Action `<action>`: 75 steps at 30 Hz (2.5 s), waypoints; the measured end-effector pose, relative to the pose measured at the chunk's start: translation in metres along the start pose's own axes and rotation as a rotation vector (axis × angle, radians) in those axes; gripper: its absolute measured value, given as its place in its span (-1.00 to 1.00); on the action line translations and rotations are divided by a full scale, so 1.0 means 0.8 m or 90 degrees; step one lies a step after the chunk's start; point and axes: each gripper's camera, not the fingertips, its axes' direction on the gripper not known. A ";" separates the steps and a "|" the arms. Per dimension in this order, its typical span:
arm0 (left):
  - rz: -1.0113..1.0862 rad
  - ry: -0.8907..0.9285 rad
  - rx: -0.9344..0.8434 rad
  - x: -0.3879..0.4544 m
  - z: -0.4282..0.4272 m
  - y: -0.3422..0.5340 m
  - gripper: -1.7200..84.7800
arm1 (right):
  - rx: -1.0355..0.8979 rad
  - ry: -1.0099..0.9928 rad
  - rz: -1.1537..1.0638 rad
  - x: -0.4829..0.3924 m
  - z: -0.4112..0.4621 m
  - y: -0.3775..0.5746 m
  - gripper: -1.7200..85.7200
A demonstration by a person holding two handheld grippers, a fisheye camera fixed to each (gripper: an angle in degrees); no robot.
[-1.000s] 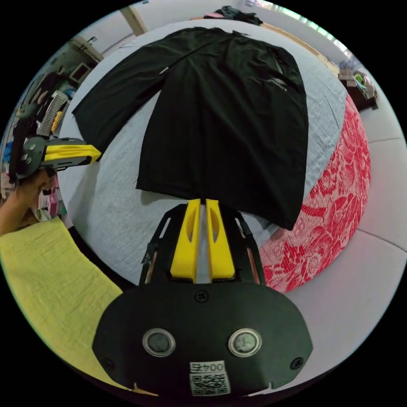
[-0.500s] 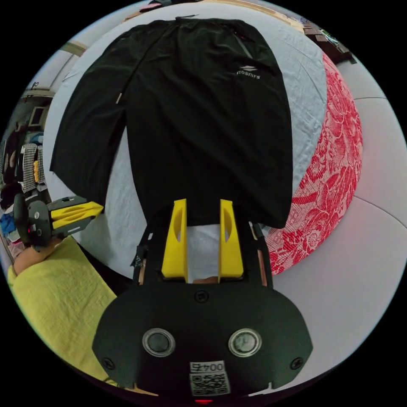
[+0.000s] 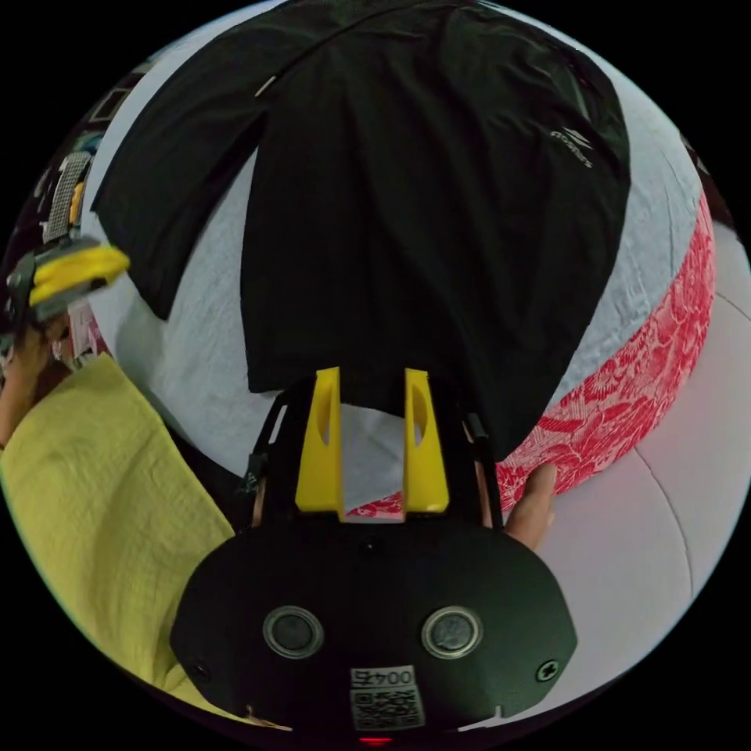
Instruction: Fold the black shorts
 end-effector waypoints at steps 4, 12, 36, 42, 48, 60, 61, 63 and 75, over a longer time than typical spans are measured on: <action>-0.060 -0.063 0.055 -0.065 -0.080 -0.045 -0.91 | -0.034 0.043 0.011 0.001 0.018 -0.018 -0.75; -0.089 -0.159 0.109 -0.220 -0.194 -0.229 -0.78 | -0.007 0.041 0.012 0.011 0.043 -0.020 -0.76; -0.081 -0.239 0.096 -0.320 -0.240 -0.452 -0.87 | -0.041 -0.045 0.045 0.086 0.077 -0.053 -0.81; -0.177 -0.077 0.122 -0.381 -0.269 -0.457 -0.81 | -0.054 -0.049 0.041 0.095 0.078 -0.060 -0.81; -0.151 -0.031 0.235 -0.351 -0.314 -0.488 -0.79 | -0.050 -0.053 0.040 0.104 0.074 -0.062 -0.81; -0.054 -0.131 0.047 -0.244 -0.199 -0.651 -0.72 | -0.031 -0.067 0.049 0.121 0.054 -0.058 -0.81; -0.049 -0.143 0.039 -0.240 -0.194 -0.654 -0.73 | -0.033 -0.065 0.045 0.122 0.052 -0.059 -0.81; -0.033 -0.207 0.014 -0.227 -0.176 -0.662 -0.78 | -0.035 -0.062 0.040 0.123 0.047 -0.060 -0.81; 0.055 -0.152 0.302 -0.161 -0.234 -0.550 -0.93 | -0.016 -0.063 0.045 0.136 0.012 -0.050 -0.81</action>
